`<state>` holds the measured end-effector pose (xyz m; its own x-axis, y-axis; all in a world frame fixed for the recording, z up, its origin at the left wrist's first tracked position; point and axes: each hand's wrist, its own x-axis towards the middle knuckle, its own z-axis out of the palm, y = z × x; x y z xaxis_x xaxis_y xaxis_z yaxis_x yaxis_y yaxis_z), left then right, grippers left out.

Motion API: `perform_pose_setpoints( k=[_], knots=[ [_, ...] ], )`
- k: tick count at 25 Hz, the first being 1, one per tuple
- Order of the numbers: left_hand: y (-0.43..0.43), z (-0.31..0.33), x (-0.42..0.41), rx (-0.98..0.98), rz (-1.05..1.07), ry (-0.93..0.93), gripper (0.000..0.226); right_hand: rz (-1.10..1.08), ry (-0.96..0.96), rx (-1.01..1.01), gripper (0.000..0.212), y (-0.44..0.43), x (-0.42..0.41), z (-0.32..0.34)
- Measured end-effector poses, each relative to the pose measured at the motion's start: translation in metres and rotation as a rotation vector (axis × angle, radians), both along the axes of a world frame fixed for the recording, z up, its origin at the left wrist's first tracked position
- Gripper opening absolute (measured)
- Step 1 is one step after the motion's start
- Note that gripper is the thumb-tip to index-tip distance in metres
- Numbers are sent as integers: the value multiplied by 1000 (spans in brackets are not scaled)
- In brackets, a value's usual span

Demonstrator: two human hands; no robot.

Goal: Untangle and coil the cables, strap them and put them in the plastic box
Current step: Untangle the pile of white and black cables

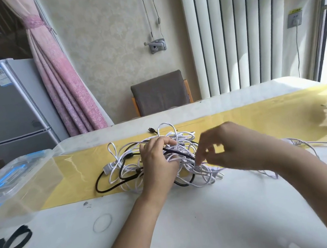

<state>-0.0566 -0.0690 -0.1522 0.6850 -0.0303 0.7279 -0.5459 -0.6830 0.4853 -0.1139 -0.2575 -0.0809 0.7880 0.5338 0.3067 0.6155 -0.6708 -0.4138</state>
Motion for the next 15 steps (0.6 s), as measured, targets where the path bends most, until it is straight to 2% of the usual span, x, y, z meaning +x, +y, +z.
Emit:
perform_pose_setpoints(
  k=[2,4,9,15],
  knots=[
    [0,0,-2,-10,12,41,33,-55,57,-155,21,8,5,-16],
    [1,0,-3,-10,11,77,31,-150,35,-233,20,19,15,-33],
    [-2,-6,-4,0,23,127,35,-432,-129,-177,10,29,28,-53],
    [-1,-10,-4,6,11,132,43,-598,-247,-292,12,36,30,-65]
  ],
)
